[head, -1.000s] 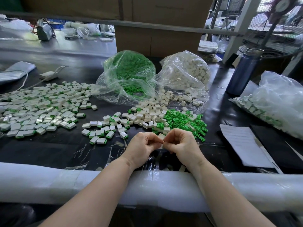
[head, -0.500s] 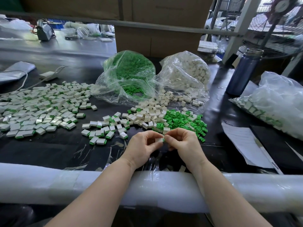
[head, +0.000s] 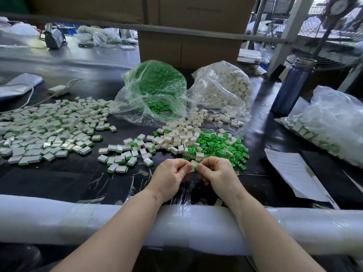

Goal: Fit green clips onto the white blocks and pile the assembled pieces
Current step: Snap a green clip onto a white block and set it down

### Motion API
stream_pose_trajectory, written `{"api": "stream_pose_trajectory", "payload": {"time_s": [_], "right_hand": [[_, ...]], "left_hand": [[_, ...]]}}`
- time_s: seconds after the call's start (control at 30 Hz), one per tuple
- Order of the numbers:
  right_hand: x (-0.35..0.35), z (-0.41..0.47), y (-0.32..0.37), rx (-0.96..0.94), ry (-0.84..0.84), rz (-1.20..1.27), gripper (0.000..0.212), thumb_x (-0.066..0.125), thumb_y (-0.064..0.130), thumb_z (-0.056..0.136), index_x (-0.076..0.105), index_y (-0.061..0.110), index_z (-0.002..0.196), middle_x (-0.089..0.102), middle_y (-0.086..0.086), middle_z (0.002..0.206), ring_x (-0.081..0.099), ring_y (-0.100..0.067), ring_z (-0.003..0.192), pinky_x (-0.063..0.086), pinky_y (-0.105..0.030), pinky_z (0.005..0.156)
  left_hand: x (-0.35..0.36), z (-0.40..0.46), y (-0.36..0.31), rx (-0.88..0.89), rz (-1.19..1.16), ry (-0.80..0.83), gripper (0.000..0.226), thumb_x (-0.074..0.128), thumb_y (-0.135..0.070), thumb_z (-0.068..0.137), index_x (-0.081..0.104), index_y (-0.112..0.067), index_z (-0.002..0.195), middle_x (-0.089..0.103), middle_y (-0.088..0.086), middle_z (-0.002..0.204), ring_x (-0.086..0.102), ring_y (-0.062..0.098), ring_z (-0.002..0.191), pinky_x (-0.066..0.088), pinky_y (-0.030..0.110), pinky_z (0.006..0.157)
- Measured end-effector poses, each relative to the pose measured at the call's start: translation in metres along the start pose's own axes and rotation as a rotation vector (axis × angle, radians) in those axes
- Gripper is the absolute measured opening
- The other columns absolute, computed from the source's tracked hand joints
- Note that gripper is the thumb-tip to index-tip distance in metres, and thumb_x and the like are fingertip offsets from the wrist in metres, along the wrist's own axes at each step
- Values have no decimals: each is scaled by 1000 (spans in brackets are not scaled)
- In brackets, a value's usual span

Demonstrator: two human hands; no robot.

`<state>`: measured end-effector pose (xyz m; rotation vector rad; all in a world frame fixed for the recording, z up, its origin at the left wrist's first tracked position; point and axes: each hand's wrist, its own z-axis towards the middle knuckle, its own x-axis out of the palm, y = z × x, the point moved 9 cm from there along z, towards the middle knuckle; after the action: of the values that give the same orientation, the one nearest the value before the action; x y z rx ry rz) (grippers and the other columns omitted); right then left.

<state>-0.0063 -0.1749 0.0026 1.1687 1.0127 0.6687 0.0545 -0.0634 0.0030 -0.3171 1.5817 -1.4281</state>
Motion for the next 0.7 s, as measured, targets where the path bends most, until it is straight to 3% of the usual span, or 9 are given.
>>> {"api": "stream_pose_trajectory", "payload": {"time_s": [0.27,0.7], "right_hand": [[2,-1,-3,37,83,-51,25,62,7,86,59,15,63,53,0,54,44,-9,48,40,-17,47],[3,-3,-1,37,131,-88,21,61,5,85,60,14,66,55,1,56,49,-8,51,40,-18,49]], "left_hand": [[4,-3,-6,69,149,43,21,55,-22,93,71,-8,92,70,9,83,62,24,82,47,39,79],[4,-5,-13,116,238,13,18,56,-19,92,69,-7,89,68,8,85,60,22,82,45,33,79]]}}
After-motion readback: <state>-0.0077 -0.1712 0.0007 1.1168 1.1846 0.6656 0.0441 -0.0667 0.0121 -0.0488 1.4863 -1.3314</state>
